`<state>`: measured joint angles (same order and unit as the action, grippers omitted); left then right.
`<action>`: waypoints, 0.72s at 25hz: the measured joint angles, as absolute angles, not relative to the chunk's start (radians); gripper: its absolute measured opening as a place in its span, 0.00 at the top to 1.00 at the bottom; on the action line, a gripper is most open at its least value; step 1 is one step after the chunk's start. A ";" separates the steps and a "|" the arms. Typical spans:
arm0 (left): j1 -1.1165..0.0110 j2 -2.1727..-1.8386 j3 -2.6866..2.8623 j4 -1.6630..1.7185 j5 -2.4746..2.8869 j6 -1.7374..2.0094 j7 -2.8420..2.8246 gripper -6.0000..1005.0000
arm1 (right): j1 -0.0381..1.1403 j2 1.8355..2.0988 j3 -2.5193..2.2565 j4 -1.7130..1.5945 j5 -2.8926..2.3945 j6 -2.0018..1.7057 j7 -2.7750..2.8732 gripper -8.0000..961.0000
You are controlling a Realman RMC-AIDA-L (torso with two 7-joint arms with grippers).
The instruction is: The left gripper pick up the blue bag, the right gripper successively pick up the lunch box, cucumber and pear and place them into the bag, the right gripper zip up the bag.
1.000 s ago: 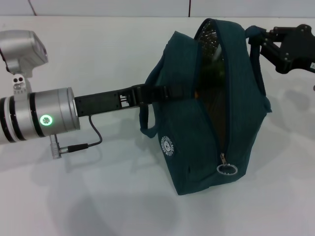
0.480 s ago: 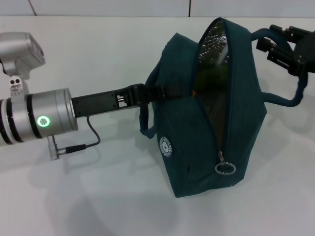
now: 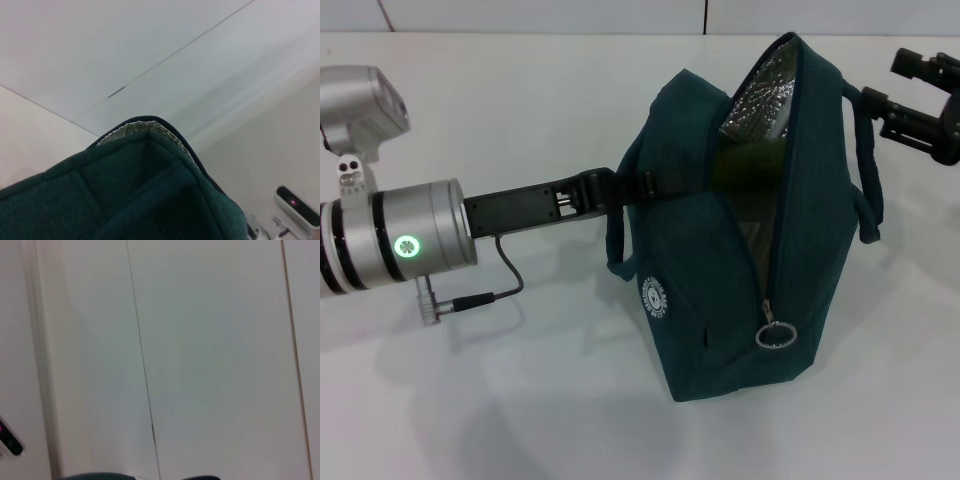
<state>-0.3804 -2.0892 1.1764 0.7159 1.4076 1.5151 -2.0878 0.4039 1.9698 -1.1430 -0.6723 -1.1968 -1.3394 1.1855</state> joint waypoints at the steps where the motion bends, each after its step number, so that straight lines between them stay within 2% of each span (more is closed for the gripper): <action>1: -0.381 -2.089 1.176 0.713 1.407 1.514 -2.088 0.94 | 0.400 1.970 -1.136 -0.672 -1.197 -1.355 1.185 0.29; 4: -0.381 -2.089 1.176 0.708 1.402 1.512 -2.088 0.94 | 0.379 1.966 -1.115 -0.672 -1.203 -1.458 1.185 0.23; 10: -0.379 -2.089 1.176 0.708 1.399 1.512 -2.088 0.94 | 0.342 1.946 -1.114 -0.672 -1.326 -1.727 1.134 0.23; 18: -0.376 -2.089 1.166 0.706 1.399 1.511 -2.088 0.94 | 0.306 1.967 -1.121 -0.661 -1.499 -1.877 1.071 0.24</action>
<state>-0.3758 -2.0893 1.1660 0.7060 1.3988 1.5108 -2.0877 0.3061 1.9669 -1.1208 -0.6606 -1.4993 -1.8771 1.0707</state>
